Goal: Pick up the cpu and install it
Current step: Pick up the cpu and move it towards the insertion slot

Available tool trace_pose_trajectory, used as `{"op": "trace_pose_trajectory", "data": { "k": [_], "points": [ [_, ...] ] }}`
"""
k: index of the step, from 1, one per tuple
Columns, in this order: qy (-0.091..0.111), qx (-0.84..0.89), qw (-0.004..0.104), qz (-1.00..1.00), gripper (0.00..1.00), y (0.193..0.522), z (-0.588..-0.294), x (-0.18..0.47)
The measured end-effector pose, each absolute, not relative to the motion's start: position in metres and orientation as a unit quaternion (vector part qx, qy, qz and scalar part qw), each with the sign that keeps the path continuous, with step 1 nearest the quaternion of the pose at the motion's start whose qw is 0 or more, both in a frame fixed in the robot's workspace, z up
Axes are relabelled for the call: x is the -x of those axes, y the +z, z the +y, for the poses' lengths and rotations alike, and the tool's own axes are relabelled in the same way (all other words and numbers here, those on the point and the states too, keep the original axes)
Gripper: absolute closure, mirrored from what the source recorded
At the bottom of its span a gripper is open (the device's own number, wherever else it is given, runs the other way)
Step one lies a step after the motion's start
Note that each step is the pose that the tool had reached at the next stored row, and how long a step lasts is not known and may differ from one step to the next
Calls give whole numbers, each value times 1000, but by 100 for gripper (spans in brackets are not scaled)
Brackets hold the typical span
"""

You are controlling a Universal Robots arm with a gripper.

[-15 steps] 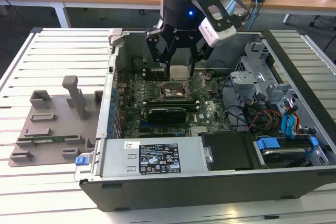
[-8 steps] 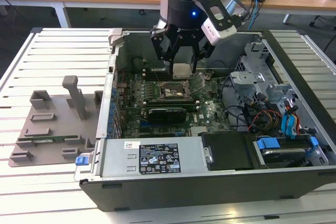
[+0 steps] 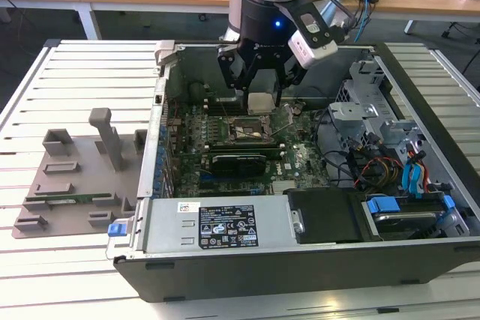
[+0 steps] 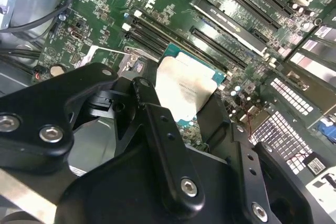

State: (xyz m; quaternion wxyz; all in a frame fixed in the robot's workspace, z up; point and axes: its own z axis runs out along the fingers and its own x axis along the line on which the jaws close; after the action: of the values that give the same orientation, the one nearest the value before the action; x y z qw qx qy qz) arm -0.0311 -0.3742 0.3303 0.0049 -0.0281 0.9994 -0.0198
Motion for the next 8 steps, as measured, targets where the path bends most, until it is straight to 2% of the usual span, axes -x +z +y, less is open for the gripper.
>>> {"op": "trace_pose_trajectory", "data": {
  "k": [8],
  "points": [
    [-20, 28, 5, 999, 45, 326, -374, 31]
  ]
}}
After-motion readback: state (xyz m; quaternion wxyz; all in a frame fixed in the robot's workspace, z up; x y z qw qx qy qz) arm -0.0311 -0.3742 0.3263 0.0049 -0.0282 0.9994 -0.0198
